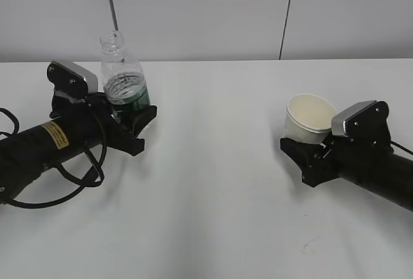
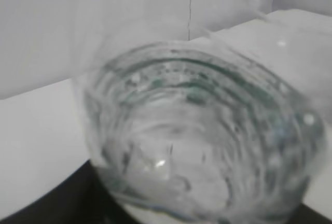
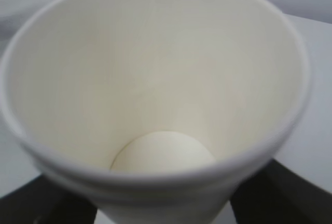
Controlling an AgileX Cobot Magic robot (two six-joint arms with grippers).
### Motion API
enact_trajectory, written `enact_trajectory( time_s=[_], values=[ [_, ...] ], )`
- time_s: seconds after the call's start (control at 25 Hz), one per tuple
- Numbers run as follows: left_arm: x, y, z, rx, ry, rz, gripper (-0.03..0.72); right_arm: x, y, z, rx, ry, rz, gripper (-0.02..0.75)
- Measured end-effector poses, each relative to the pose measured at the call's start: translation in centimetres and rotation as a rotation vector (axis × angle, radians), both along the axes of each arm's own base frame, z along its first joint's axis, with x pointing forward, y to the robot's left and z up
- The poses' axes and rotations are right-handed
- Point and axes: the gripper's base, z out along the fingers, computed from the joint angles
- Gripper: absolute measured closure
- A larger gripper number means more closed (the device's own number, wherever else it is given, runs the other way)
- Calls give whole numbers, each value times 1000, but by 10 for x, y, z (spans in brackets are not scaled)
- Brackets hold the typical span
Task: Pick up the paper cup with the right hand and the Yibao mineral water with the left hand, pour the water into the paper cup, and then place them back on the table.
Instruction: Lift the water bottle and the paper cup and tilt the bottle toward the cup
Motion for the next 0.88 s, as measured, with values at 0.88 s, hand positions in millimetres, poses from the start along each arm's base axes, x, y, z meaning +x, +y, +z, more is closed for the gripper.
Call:
enact_trajectory(
  time_s=[0.88],
  values=[
    [-1,1,-1,355,-246,-75,295,25,95,19,-35,81,394,214]
  ],
)
